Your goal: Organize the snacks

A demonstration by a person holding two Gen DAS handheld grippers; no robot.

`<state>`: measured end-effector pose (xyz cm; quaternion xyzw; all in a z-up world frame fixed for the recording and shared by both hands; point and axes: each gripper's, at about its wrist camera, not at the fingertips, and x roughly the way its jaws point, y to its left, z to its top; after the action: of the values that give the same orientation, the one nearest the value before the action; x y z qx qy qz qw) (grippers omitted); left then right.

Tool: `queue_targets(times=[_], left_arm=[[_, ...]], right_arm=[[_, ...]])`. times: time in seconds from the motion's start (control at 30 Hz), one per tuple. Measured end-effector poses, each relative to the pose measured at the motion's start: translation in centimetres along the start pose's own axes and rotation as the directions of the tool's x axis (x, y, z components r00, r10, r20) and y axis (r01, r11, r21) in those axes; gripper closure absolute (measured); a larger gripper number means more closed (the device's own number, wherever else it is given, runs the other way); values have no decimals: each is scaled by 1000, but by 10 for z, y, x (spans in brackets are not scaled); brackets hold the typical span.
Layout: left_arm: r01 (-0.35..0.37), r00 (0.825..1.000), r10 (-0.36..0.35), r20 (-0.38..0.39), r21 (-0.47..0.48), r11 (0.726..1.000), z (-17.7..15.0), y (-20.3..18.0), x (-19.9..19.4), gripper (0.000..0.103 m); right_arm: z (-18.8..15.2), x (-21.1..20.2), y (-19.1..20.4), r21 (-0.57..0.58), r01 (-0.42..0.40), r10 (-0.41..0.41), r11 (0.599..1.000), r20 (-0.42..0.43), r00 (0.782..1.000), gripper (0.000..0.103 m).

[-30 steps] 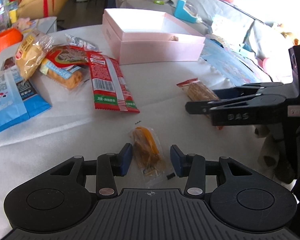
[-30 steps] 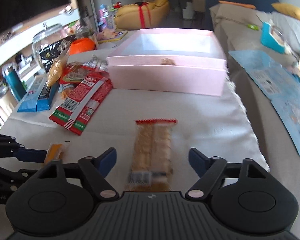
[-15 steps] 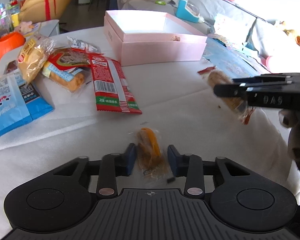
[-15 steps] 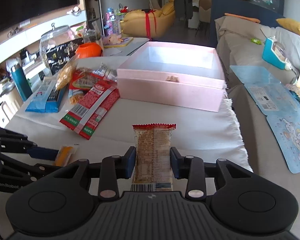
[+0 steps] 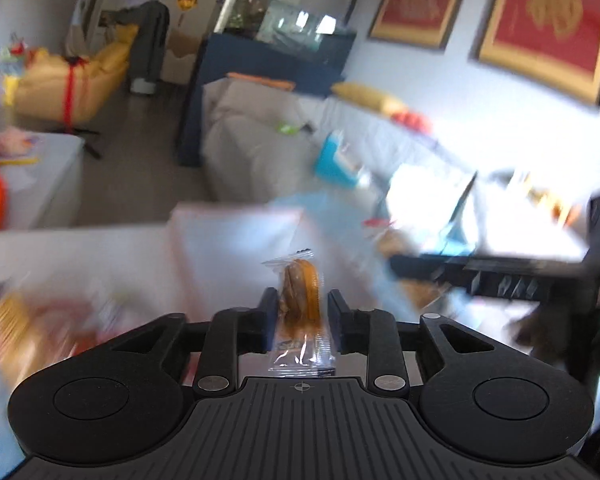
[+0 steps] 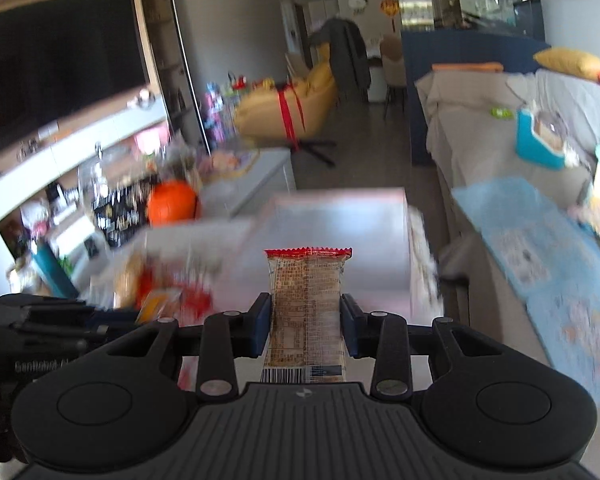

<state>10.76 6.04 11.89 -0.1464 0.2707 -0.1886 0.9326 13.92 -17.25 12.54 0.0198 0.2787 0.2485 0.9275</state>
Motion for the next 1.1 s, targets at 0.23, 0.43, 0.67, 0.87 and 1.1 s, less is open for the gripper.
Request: queue_targets(times=[0.23,0.43,0.67,0.87,1.1], left_arm=[[-104,995,102,-20,-79,991,10,43,15,71],[-341,937,347,41,-120,933,-48,70,-56,71],[-427,896,443,1,-264,865,-85,105,-105,71],[-439,891,454,4,-246,864,-90,108,-121,71],[-395,915,403,-14,-231,889,-96,101,-108,71]], right_arm=[[37,66,-7,30,62,-60,998,-61,996,37],[-21,71,28,0,-64,63,998,-175,983,35],[-57,123,110,-31,-179,159,983,-333,929,32],[-72,139,137,-131,-102,56,986,-315,947,24],[-92,103,107,-125,-96,50,987,-328,943,50]])
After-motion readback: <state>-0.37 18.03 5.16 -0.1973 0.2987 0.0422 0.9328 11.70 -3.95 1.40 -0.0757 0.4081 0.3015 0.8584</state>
